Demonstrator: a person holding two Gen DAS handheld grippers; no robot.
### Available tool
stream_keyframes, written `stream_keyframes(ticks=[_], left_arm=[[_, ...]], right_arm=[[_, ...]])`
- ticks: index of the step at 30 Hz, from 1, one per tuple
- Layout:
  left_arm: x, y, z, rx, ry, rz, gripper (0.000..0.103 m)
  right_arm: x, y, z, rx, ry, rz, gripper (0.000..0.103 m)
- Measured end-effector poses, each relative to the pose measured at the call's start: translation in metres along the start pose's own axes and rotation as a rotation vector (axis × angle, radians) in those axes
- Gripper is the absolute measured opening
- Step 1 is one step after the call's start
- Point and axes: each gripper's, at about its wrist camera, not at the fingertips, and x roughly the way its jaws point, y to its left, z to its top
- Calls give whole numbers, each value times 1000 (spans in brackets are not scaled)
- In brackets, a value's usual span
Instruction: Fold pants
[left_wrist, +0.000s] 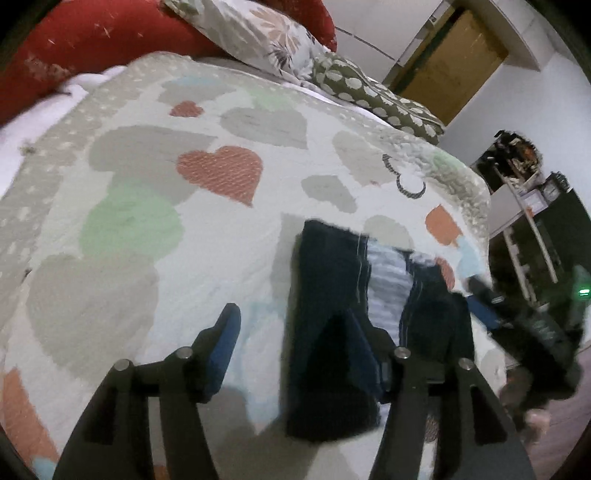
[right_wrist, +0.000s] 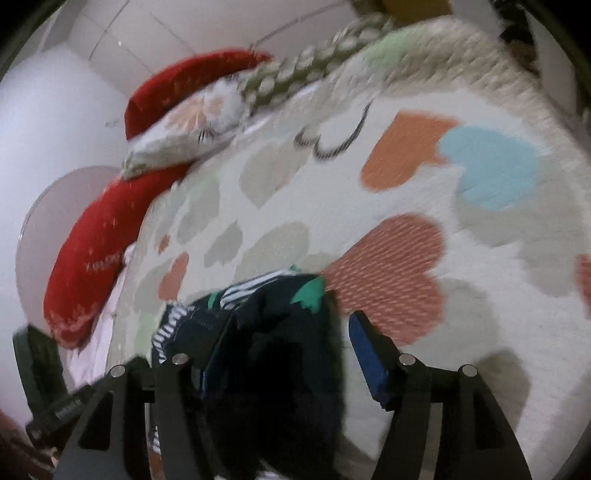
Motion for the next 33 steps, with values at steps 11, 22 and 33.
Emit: stream_keyframes(ticks=[11, 22, 33], left_arm=[[5, -23, -54, 87, 10, 82, 62], [-35, -13, -80, 78, -21, 121, 73], [-74, -21, -145, 134, -85, 210, 75]], right_arm=[[-35, 35, -65, -117, 6, 75, 41], [-50, 11, -68, -64, -36, -25, 57], [-89, -16, -137, -2, -25, -128, 66]])
